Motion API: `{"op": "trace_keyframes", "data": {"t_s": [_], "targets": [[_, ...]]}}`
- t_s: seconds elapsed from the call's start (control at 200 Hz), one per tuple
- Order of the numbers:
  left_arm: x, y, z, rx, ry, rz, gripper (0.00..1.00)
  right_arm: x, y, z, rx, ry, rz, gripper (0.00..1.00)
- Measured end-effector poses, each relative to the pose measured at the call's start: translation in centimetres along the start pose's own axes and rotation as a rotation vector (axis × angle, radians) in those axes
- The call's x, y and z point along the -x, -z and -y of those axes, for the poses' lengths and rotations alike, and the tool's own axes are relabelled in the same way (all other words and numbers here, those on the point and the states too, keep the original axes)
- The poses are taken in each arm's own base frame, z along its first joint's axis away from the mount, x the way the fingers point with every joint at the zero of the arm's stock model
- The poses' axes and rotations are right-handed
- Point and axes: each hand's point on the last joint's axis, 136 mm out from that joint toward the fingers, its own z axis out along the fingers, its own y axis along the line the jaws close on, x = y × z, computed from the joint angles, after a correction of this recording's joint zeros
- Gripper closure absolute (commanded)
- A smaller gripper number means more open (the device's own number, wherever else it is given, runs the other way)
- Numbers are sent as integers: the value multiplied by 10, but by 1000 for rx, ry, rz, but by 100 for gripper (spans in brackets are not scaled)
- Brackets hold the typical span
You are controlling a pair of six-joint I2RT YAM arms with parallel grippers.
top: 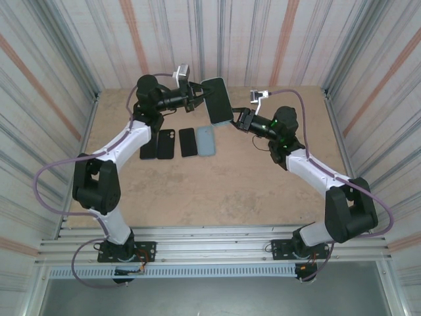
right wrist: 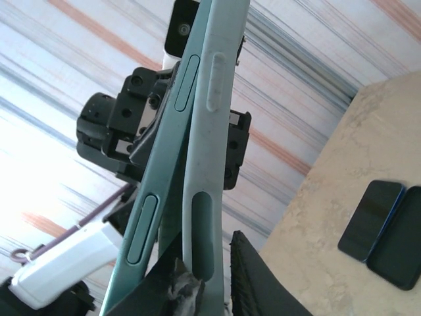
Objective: Take the phone out of the phone case
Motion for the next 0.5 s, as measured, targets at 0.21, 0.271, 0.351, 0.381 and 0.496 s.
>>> {"op": "trace_keyframes", "data": {"t_s": [0.21,0.271,0.351,0.381,0.496], "targets": [[2,-2,-9,9,28,1,79,1,-2,0,8,-58,29,94],[3,-2,-14,14,40,5,74,0,-3,-1,11,-70,34,96],[3,-3,-19,21,52,5,68,-5,-5,0,16,-85,30,97],[3,-3,-20,23,56,5,65,-7,-6,2,15,-92,26,98],[4,-2,-23,31,61,7,56,-15,-9,10,1,-122,21,99]]}}
